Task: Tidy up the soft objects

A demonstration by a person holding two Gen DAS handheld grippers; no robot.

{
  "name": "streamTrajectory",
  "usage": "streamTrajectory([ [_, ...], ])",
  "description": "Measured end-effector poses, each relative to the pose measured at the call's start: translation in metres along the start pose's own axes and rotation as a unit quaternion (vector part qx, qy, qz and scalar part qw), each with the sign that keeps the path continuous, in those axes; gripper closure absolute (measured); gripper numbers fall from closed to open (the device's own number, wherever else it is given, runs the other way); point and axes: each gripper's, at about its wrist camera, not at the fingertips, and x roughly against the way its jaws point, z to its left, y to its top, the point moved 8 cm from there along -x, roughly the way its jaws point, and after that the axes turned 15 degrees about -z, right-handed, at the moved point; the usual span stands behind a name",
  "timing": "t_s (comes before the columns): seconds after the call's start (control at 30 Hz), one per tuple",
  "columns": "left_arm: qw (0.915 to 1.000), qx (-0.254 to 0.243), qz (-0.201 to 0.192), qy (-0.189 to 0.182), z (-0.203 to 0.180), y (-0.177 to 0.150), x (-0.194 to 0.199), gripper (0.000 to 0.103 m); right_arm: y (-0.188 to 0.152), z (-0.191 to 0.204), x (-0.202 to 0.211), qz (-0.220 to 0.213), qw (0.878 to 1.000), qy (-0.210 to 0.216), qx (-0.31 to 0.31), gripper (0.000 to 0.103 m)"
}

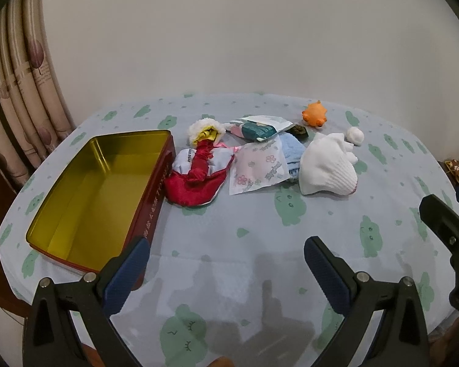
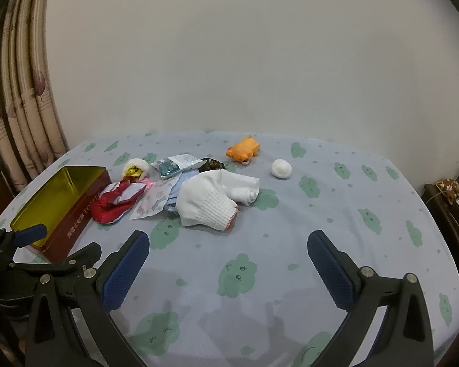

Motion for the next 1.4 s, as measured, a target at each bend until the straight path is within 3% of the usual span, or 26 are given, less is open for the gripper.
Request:
streamTrajectory([
  [1.4,1.0000,-0.006,0.005,-0.003,-0.0045,-0.0040,-0.0025,0.000,-0.0039,0.0035,-0.0005,0.002,1.000,0.002,-0.002,0.000],
])
